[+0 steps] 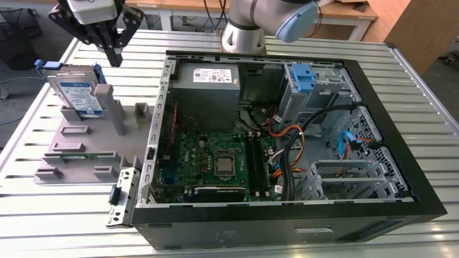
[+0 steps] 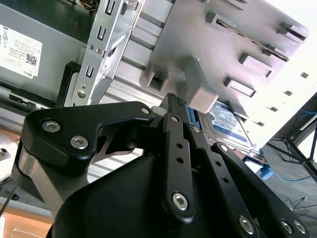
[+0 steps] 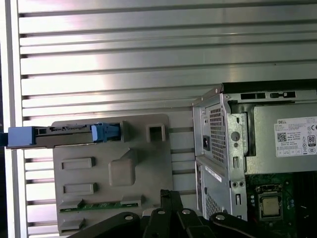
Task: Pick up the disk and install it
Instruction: 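Reach for the disk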
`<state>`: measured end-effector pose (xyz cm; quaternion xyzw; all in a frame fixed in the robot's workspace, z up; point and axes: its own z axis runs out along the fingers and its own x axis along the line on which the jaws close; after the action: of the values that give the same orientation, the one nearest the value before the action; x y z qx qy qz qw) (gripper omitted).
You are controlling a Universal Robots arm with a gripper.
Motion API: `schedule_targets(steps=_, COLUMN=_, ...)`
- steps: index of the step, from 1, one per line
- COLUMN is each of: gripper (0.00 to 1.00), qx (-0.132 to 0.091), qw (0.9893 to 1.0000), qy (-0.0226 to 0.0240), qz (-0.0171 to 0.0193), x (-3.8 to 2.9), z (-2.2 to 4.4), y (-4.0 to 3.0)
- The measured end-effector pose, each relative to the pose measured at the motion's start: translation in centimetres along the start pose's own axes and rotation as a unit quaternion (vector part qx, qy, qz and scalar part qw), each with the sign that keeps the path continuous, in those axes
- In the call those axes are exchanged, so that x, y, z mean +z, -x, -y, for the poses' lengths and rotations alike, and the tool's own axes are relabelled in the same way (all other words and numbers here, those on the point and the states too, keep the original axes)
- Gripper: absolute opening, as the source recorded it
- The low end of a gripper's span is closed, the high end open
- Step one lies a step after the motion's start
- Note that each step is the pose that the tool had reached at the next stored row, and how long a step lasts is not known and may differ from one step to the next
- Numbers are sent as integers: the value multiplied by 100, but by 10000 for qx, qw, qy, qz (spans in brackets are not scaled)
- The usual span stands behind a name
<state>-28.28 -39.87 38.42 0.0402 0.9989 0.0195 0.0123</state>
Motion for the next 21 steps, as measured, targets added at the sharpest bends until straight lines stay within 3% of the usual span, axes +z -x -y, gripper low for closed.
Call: schedule_targets(steps=21, gripper=11, qx=0, qw=10000, qy=0, qz=0, x=18, z=9, y=-106)
